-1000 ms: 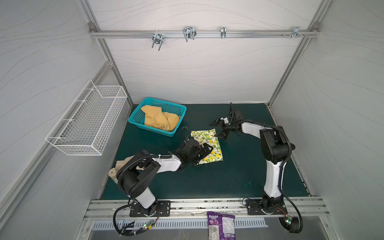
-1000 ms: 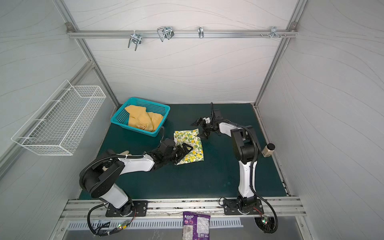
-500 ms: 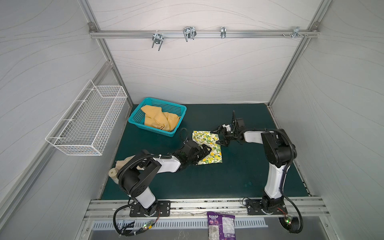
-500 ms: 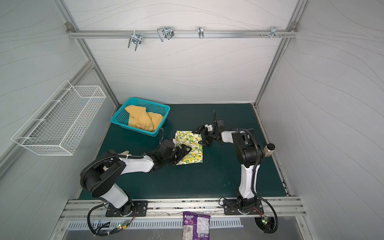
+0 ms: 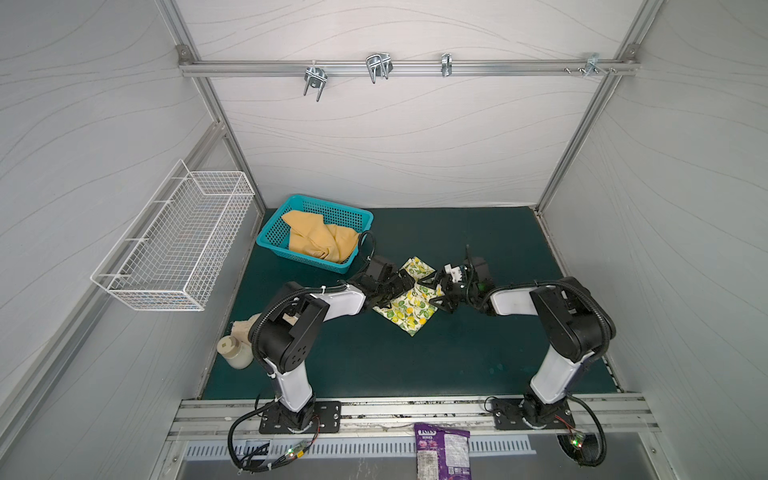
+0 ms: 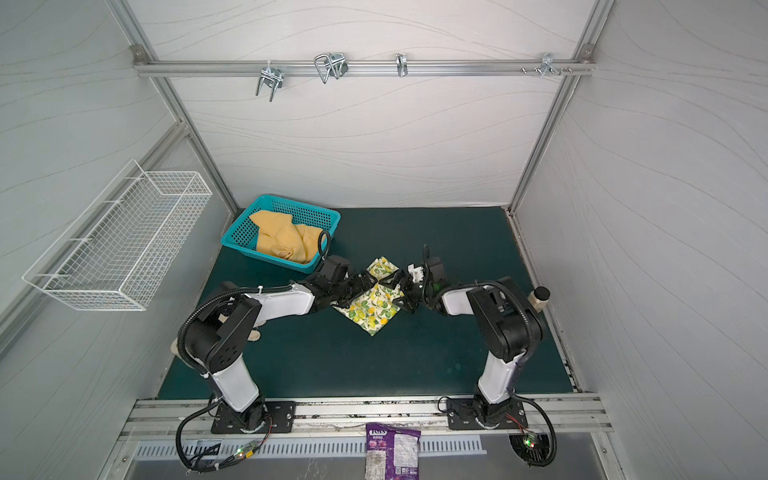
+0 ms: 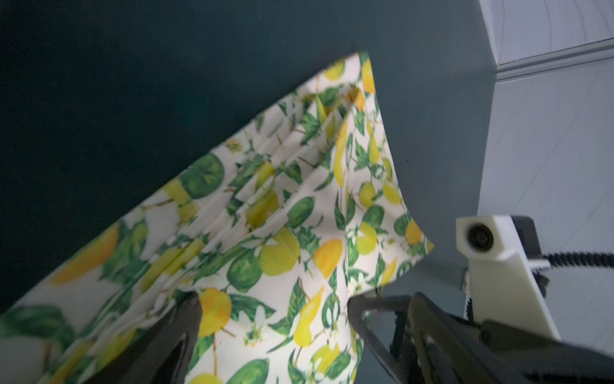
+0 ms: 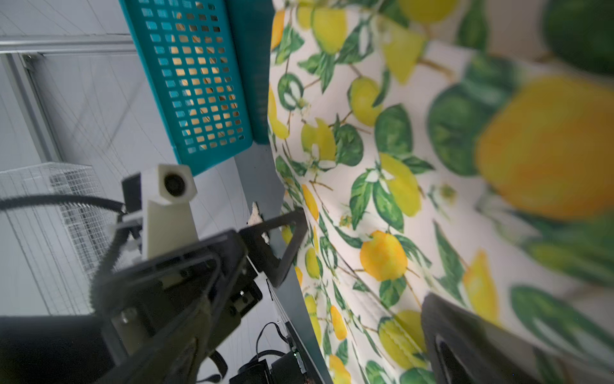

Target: Fold and stack the skirts

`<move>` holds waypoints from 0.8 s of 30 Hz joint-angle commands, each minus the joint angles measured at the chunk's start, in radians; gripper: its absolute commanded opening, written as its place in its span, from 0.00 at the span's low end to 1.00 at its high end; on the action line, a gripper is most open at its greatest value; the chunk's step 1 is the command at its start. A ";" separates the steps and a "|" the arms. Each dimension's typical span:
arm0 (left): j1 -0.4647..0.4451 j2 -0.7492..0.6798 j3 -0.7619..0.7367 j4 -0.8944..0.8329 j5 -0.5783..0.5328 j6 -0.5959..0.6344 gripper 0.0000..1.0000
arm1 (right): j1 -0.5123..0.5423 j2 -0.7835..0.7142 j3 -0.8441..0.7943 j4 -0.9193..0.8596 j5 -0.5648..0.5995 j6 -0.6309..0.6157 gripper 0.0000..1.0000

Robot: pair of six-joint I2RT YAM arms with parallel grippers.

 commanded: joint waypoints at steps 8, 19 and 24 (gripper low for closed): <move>0.070 0.149 0.218 -0.315 0.012 0.184 0.99 | 0.213 -0.119 0.022 -0.112 0.239 -0.007 0.99; 0.070 -0.098 0.303 -0.388 0.115 0.221 0.99 | 0.214 -0.356 0.257 -0.547 0.320 -0.341 0.99; 0.069 -0.246 0.196 -0.313 0.159 0.147 0.99 | 0.111 -0.374 0.251 -0.594 0.223 -0.401 0.99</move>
